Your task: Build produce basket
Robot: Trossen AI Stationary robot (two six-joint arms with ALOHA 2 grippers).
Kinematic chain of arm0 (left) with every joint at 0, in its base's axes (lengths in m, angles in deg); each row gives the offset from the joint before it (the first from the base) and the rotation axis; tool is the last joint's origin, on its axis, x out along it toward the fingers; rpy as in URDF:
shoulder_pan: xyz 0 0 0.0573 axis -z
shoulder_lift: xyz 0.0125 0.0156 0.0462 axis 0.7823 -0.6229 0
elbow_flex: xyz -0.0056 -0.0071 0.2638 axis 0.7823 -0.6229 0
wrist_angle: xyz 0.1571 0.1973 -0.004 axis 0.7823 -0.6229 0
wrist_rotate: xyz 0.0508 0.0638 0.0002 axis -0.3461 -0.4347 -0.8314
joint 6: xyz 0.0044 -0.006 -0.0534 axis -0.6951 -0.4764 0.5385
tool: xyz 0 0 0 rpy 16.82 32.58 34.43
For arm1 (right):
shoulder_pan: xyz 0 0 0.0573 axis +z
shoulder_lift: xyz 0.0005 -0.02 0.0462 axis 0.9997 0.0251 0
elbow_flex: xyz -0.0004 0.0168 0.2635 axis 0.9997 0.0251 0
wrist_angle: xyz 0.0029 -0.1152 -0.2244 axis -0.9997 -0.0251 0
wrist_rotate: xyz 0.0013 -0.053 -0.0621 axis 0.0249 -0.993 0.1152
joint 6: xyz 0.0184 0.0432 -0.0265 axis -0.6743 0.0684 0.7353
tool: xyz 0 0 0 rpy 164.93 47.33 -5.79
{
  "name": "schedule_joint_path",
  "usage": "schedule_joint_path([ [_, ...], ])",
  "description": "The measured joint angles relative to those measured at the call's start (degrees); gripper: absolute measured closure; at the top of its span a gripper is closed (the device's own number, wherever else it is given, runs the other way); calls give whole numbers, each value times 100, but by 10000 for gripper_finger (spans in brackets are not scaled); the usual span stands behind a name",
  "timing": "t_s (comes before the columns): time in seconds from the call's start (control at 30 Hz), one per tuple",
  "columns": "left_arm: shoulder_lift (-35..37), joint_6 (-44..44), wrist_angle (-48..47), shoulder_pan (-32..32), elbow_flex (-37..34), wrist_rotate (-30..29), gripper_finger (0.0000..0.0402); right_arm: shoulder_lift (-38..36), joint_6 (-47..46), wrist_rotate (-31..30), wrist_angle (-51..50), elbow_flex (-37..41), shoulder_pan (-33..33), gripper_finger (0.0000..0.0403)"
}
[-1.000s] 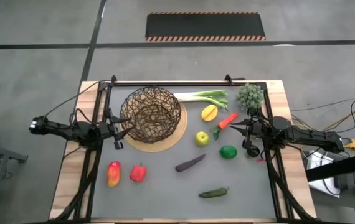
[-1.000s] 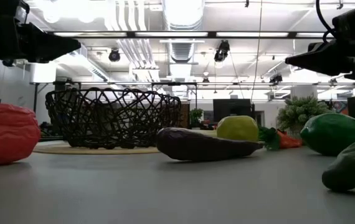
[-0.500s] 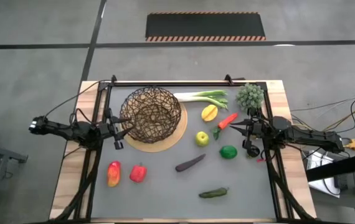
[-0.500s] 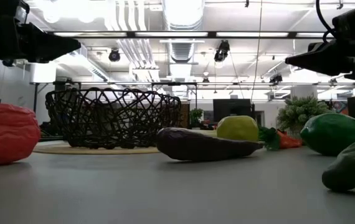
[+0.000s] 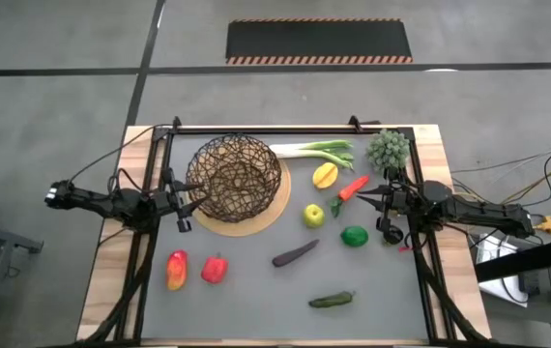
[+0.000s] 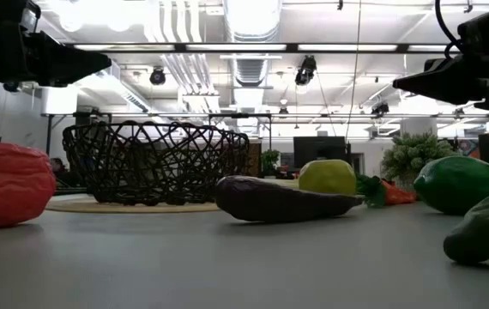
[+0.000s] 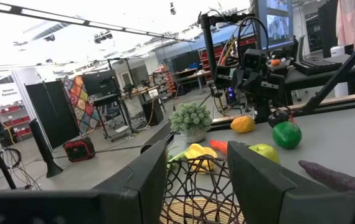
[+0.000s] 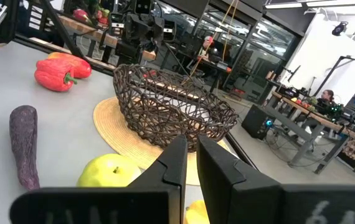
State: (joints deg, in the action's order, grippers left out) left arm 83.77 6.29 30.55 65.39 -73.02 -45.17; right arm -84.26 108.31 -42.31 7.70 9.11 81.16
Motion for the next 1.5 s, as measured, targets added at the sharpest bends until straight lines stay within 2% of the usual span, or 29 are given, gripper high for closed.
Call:
schedule_joint_path([
  [0.2, 0, 0, 0, -2, 2, 0, 251, -1, -230, 4, 25, 1, 0, 376],
  [0.33, 1, 0, 2, 0, 1, 1, 251, -2, -1849, -95, 58, 2, 0, 376],
  [0.53, 1, 130, 84, -2, 2, 41, 251, 0, -3386, -455, 128, 1, -2, 376],
  [0.63, 0, 1004, 320, -2, 0, 344, 251, 0, -3454, -459, 136, 2, -2, 376],
  [0.83, -2, 2245, 876, 0, 0, 400, 251, -1, -3425, -459, 146, 1, -2, 376],
  [0.97, 2, 2604, 1059, 0, 0, 402, 251, -2, -3421, -457, 149, 2, -2, 376],
  [1.17, 0, 3907, 1064, 0, 0, 369, 251, -2, -3411, -456, 145, 2, -2, 376],
  [1.33, -23, 5406, 1060, -4, 18, 61, 251, -2, -3317, -455, 153, 2, -2, 376],
  [1.43, -90, 6220, 1005, -2, 91, 387, 251, -9, -3287, -455, 153, 2, -2, 376],
  [1.5, -179, 6428, 1061, 0, 264, 595, 251, -9, -3257, -455, 153, 2, -2, 376],
])
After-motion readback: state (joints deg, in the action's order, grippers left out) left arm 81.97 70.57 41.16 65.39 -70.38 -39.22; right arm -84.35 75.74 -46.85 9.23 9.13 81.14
